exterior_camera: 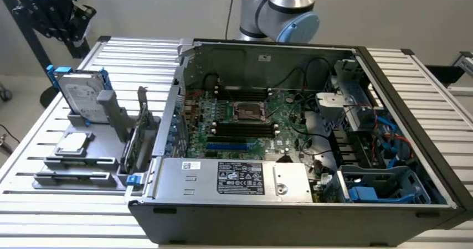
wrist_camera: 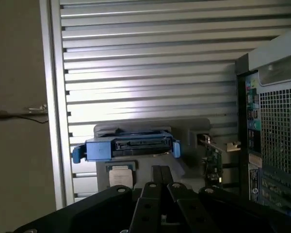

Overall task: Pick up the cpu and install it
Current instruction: 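Reach for the cpu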

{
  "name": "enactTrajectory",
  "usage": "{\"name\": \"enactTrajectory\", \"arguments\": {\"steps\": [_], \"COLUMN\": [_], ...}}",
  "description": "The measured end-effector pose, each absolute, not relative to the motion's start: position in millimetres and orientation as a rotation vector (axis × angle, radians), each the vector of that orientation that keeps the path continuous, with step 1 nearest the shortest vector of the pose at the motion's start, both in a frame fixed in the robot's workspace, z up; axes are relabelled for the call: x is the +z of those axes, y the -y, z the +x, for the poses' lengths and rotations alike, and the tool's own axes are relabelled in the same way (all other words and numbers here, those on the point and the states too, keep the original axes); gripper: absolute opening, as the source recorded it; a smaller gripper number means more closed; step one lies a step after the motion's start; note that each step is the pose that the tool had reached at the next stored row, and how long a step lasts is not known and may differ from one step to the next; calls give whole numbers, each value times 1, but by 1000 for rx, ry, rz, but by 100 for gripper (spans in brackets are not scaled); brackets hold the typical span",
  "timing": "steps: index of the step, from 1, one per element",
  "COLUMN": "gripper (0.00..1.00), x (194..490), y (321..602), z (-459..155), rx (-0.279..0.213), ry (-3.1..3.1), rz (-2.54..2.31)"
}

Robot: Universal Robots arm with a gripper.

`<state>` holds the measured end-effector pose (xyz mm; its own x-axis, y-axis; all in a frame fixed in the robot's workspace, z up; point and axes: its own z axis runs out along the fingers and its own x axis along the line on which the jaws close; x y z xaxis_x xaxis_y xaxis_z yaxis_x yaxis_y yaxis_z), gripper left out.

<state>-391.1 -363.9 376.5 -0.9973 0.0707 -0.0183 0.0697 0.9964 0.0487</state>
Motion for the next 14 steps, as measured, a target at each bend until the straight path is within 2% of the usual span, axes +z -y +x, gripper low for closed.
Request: {"name": "enactTrajectory", "arguments": {"steps": [14], "gripper": [10], "x": [370], "y": [364], "z": [-447], "rx": [75], "ry": [-3120], "rz": [106]}}
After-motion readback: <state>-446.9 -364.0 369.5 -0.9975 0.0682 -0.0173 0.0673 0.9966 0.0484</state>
